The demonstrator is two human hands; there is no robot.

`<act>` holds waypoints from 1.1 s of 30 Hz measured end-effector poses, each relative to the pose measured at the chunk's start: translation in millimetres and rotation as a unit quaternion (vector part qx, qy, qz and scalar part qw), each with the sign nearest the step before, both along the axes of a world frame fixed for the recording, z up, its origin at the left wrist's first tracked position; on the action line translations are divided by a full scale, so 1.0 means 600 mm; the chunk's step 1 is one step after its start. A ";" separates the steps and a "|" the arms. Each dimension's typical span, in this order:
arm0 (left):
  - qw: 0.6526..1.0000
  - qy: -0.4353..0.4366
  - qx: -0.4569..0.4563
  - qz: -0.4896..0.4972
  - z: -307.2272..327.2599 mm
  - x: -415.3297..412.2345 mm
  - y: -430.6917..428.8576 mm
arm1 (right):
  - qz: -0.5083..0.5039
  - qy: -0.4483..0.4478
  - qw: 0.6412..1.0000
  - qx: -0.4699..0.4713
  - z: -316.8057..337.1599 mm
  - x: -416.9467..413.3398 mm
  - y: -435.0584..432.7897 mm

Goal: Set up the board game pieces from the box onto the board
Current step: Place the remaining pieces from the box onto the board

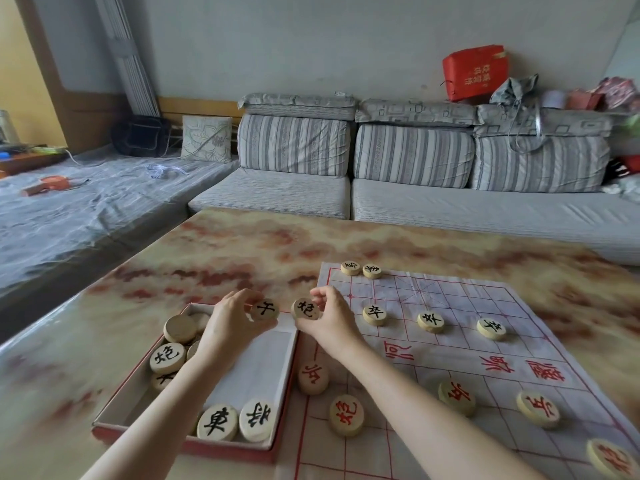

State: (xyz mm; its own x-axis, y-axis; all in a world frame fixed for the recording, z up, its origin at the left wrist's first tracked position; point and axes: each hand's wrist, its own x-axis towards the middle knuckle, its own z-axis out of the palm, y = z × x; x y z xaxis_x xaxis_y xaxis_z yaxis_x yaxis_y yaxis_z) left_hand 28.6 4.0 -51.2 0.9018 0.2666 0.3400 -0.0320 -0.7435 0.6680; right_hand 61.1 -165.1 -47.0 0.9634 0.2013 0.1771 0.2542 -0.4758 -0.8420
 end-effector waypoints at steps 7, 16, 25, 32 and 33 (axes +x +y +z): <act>0.999 0.006 -0.031 -0.024 0.020 0.048 -0.053 | -0.077 0.017 0.996 -0.031 0.017 0.075 -0.073; 0.997 0.014 -0.053 -0.046 0.012 0.114 -0.094 | -0.094 0.052 0.983 -0.149 -0.008 0.175 -0.096; 0.997 0.033 -0.053 -0.049 0.004 0.136 -0.099 | -0.082 0.074 0.979 -0.169 -0.029 0.191 -0.102; 0.996 0.039 -0.062 -0.056 0.004 0.158 -0.132 | -0.112 0.040 0.989 -0.085 -0.009 0.194 -0.159; 0.996 0.038 -0.061 -0.057 0.007 0.166 -0.143 | -0.124 0.043 0.989 -0.068 -0.003 0.196 -0.178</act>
State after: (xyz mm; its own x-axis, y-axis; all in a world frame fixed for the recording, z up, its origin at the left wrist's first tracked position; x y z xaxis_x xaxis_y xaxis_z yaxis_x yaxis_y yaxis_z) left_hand 128.3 -81.8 -47.1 0.9507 0.1961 0.2403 -0.0570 -0.6510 0.7569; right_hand 178.7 -271.9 -48.8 0.9965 -0.0265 0.0793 0.0454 -0.6248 -0.7794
